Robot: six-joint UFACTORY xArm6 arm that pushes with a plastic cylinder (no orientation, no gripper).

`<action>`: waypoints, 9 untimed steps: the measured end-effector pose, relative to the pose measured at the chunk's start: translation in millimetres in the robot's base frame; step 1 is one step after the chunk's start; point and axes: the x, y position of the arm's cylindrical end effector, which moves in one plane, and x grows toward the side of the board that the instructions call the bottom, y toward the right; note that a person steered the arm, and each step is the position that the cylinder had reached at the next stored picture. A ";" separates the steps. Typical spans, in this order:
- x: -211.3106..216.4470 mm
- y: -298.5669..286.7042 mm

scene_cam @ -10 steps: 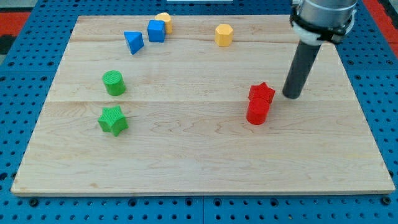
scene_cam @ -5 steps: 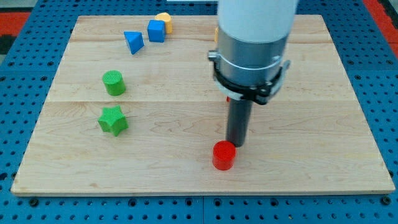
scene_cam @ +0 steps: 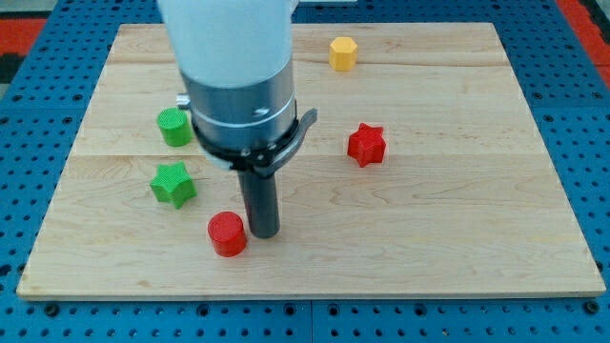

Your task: Separate the red circle from the red star

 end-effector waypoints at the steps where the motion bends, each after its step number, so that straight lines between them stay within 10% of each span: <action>1: 13.3 -36.7; 7: 15.3 -85.6; 9: 12.9 38.9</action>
